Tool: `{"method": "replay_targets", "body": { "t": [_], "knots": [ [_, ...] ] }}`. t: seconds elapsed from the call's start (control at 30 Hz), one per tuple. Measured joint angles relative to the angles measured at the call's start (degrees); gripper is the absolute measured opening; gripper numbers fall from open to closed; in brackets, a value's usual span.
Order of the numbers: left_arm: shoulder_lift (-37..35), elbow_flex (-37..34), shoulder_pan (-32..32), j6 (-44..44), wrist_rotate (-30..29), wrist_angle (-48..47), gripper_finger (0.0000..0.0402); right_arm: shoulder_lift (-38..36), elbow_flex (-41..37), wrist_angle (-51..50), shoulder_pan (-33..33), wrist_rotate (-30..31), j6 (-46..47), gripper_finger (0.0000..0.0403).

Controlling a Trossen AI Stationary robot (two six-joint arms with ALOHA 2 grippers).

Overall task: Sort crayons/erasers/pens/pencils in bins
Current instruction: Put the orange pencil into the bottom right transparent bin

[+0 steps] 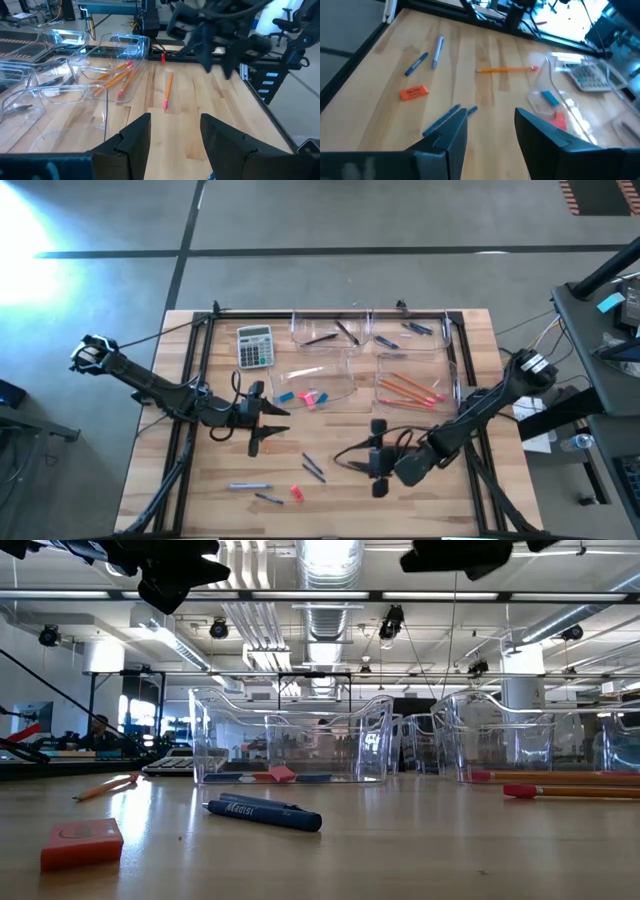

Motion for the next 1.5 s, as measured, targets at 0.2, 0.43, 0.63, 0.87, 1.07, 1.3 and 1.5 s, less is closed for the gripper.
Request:
{"method": "replay_targets", "body": {
  "t": [0.2,0.43,0.63,0.87,1.07,1.3,1.5],
  "knots": [
    [0.0,-1.0,0.0,0.0,-1.4,0.0,0.0158,6.5,8.6,-8.1,0.0,-0.4,-1.8,0.0154],
    [0.0,-1.6,0.1,0.0,-1.8,1.2,0.0158,14.0,16.3,-17.3,0.0,-0.5,-1.9,0.0152],
    [0.0,-1.6,0.1,-0.1,-1.8,1.7,0.0158,17.2,18.7,-18.5,-0.2,-0.6,-4.0,0.015],
    [0.0,-1.8,0.1,-0.1,-2.1,2.1,0.0158,17.6,19.2,-18.3,-0.5,-0.5,-3.6,0.015],
    [0.0,-1.8,0.1,-0.1,-2.6,2.1,0.0158,17.6,19.2,-18.3,-0.5,-0.5,-3.3,0.015],
    [0.0,-1.8,0.1,-0.1,-2.7,2.3,0.0158,17.6,19.1,-18.3,-0.6,-0.5,-3.1,0.015],
    [0.0,-1.8,0.1,-0.1,-2.7,2.4,0.0158,17.6,19.1,-18.3,-0.6,-0.5,-2.9,0.015]
  ]
}}
